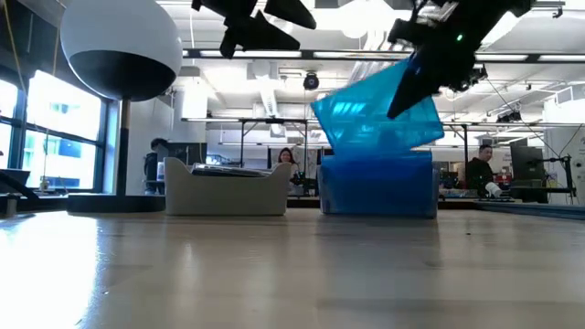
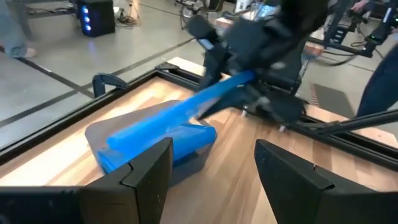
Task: Pick & place jewel cases by type
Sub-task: Put the blue CD case into the black bin, then return to Home Position
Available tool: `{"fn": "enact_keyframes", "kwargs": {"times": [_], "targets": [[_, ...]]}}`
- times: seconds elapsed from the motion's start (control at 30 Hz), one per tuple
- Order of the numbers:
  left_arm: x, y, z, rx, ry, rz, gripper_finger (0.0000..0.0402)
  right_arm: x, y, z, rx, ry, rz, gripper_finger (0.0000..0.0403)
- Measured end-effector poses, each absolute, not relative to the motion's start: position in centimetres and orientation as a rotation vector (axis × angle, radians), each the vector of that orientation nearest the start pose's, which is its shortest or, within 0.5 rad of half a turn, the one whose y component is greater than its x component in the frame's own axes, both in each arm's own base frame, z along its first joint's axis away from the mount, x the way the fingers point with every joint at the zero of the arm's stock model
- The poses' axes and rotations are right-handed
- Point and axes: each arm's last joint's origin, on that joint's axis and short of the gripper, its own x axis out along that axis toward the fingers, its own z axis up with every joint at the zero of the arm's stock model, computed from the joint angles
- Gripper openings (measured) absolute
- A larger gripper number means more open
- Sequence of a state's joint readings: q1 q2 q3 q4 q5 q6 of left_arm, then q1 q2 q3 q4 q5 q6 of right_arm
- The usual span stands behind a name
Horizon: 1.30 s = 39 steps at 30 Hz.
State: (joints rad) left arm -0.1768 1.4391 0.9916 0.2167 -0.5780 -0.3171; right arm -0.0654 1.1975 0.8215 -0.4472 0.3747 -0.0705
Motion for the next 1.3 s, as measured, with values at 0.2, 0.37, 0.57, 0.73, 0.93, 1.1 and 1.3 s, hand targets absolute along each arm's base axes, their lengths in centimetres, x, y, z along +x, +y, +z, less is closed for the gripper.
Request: {"fn": "enact_keyframes", "kwargs": {"times": [0.2,0.37,0.57,0.73,0.93,1.1,1.3], "targets": [[32.0,-4.1,29.2,-0.228,0.154,0.419,0.0224,24.8,-4.0,22.9,-0.226,0.898,-0.473,0.0094],[31.9,-4.1,29.1,-0.225,0.162,0.420,0.0224,25.5,-4.6,21.7,-0.223,0.946,-0.470,0.0123],[31.9,-4.1,29.1,-0.226,0.162,0.420,0.0224,26.1,-4.7,21.2,-0.279,0.952,-0.453,0.0168],[31.8,-4.1,28.7,-0.198,0.214,0.419,0.0224,26.5,-4.0,21.9,-0.329,0.886,-0.446,0.0180],[30.6,-3.9,28.4,-0.157,0.330,0.440,0.0224,25.4,-1.9,24.8,-0.477,0.850,-0.465,0.0181],[26.8,-3.2,30.5,-0.212,0.394,0.465,0.0224,22.5,0.8,29.3,-0.522,0.780,-0.536,0.0181],[19.7,-2.1,33.5,-0.245,0.457,0.420,0.0224,16.4,2.6,34.6,-0.383,0.574,-0.503,0.0181]]}}
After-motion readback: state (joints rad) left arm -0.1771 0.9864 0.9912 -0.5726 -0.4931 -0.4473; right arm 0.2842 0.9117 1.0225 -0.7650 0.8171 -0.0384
